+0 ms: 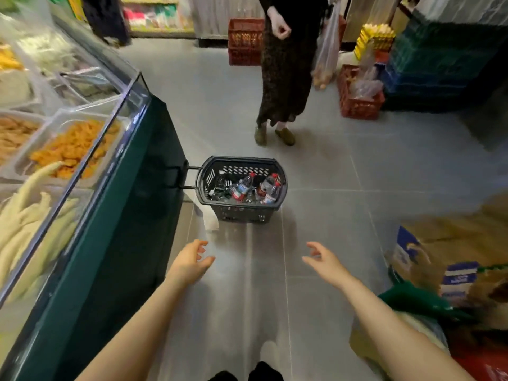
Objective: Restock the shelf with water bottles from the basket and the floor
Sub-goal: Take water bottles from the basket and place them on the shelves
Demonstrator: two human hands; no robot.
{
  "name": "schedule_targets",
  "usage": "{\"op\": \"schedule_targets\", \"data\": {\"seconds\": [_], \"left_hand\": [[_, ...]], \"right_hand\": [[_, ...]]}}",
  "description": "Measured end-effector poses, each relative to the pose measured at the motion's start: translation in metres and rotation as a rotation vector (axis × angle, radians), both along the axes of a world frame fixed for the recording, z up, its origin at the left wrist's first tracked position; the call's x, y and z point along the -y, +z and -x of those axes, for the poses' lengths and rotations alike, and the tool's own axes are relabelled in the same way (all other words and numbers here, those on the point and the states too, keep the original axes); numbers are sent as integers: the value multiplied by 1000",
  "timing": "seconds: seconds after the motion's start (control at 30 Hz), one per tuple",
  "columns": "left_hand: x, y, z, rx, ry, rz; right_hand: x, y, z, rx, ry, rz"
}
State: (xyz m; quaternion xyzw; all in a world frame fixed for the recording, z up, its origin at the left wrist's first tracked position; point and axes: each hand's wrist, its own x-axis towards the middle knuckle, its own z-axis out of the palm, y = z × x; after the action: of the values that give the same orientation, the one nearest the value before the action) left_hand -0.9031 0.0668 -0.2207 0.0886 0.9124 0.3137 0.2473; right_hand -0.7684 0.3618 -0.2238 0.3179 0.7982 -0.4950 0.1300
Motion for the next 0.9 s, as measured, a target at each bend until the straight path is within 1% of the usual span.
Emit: {"op": "schedule_targets", "data": {"seconds": [0.13, 0.23, 0.33, 0.4, 0.53, 0.6, 0.7, 0.8, 0.9], "left_hand": [[-16, -11, 83, -36, 36, 1], [-26, -38, 153, -21, 62, 26], [-43, -80, 233, -5, 59, 51], [-60, -111, 287, 28, 48, 89], [-95, -184, 383, 63, 32, 166], [-109, -222, 419, 68, 36, 213], [-126, -279, 460, 72, 13, 261], [-129, -340, 493, -21, -61, 398], [-132, -392, 521, -80, -77, 548]], "right_hand": [[-34, -12, 103, 25, 44, -28], [-59, -38, 175, 25, 50, -41], [-88, -80, 247, 68, 53, -74], [-104, -113, 289, 135, 14, -102], [-135, -179, 362, 197, -63, -132], [-148, -210, 389, 225, -63, -153], [-165, -258, 422, 234, -125, -159], [-182, -315, 444, 238, -167, -179], [-191, -372, 464, 243, -147, -213]]}}
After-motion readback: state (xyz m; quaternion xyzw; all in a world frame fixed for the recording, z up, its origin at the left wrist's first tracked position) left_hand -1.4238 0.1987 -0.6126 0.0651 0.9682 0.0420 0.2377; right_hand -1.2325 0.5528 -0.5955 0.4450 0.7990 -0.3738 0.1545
